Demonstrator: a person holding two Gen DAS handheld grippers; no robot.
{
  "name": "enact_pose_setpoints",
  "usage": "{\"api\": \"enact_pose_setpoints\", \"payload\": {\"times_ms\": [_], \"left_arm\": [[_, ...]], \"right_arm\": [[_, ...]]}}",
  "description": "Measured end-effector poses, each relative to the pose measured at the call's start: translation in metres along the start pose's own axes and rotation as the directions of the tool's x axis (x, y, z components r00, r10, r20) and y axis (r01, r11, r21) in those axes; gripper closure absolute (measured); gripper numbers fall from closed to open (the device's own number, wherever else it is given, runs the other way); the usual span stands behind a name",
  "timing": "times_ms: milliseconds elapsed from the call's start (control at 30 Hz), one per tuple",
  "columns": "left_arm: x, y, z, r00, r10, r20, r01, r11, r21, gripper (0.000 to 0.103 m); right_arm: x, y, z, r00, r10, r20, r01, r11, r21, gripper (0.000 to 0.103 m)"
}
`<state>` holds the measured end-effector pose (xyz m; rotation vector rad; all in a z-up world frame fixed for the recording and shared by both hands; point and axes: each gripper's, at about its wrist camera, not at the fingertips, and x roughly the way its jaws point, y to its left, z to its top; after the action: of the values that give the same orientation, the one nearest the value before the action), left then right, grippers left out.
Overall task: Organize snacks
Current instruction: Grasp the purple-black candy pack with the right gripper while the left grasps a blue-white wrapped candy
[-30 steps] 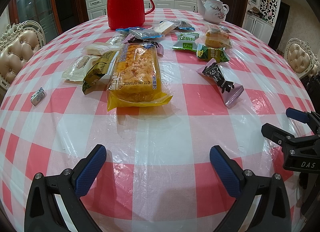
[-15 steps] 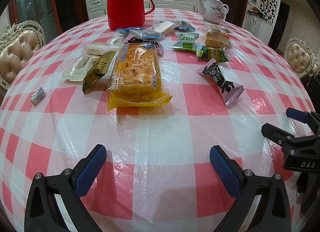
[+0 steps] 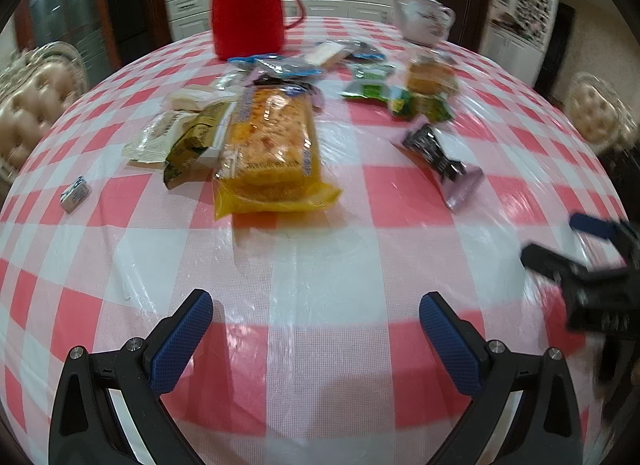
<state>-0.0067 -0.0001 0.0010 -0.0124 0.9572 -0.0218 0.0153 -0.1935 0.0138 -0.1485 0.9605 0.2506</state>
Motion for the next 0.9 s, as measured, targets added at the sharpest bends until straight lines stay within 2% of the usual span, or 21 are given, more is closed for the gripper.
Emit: {"api": "enact_pose_setpoints", "payload": {"times_ms": [100, 167, 200, 267, 367, 467, 567, 600, 633, 667, 733, 800, 900], "left_arm": [[-0.015, 0.016, -0.014, 0.997, -0.070, 0.017, 0.070, 0.998, -0.010, 0.000], [-0.028, 0.036, -0.026, 0.990, -0.130, 0.054, 0.133, 0.990, -0.052, 0.000], [-0.035, 0.049, -0.032, 0.988, -0.137, 0.077, 0.143, 0.987, -0.073, 0.000], [-0.044, 0.070, -0.039, 0.989, -0.114, 0.096, 0.124, 0.987, -0.104, 0.000], [-0.050, 0.102, -0.047, 0.992, -0.080, 0.102, 0.096, 0.981, -0.169, 0.000], [-0.049, 0.125, -0.050, 0.993, -0.073, 0.093, 0.092, 0.969, -0.228, 0.000], [-0.042, 0.141, -0.041, 0.996, -0.033, 0.084, 0.053, 0.969, -0.242, 0.000], [-0.038, 0.145, -0.034, 0.996, -0.010, 0.088, 0.031, 0.969, -0.246, 0.000], [-0.035, 0.152, -0.028, 0.996, 0.010, 0.089, 0.013, 0.967, -0.255, 0.000], [-0.030, 0.161, -0.021, 0.996, 0.019, 0.085, 0.005, 0.963, -0.270, 0.000], [-0.019, 0.179, -0.005, 0.996, 0.038, 0.079, -0.013, 0.955, -0.296, 0.000], [-0.012, 0.194, 0.005, 0.995, 0.068, 0.074, -0.044, 0.955, -0.294, 0.000], [0.004, 0.211, 0.025, 0.994, 0.091, 0.058, -0.075, 0.968, -0.242, 0.009]], "right_arm": [[-0.003, -0.003, 0.001, 0.999, 0.030, 0.024, -0.031, 0.999, 0.020, 0.000], [-0.013, -0.003, 0.004, 0.991, 0.099, 0.091, -0.102, 0.995, 0.022, 0.000], [-0.015, -0.002, 0.007, 0.984, 0.133, 0.117, -0.137, 0.990, 0.020, 0.000], [-0.012, 0.005, 0.016, 0.976, 0.173, 0.133, -0.175, 0.985, 0.003, 0.000], [0.010, 0.026, 0.036, 0.982, 0.164, 0.096, -0.158, 0.985, -0.063, 0.000], [0.023, 0.042, 0.055, 0.981, 0.165, 0.102, -0.155, 0.983, -0.099, 0.000], [0.040, 0.059, 0.070, 0.984, 0.160, 0.077, -0.149, 0.980, -0.130, 0.003], [0.044, 0.062, 0.072, 0.986, 0.147, 0.072, -0.137, 0.981, -0.137, 0.012], [0.047, 0.064, 0.073, 0.989, 0.133, 0.060, -0.123, 0.982, -0.142, 0.029], [0.052, 0.064, 0.074, 0.993, 0.116, 0.033, -0.110, 0.984, -0.139, 0.039], [0.050, 0.061, 0.074, 0.992, 0.121, 0.041, -0.115, 0.986, -0.124, 0.049], [0.045, 0.053, 0.075, 0.989, 0.133, 0.058, -0.128, 0.988, -0.088, 0.070], [0.045, 0.049, 0.076, 0.982, 0.180, 0.063, -0.176, 0.982, -0.063, 0.070]]}}
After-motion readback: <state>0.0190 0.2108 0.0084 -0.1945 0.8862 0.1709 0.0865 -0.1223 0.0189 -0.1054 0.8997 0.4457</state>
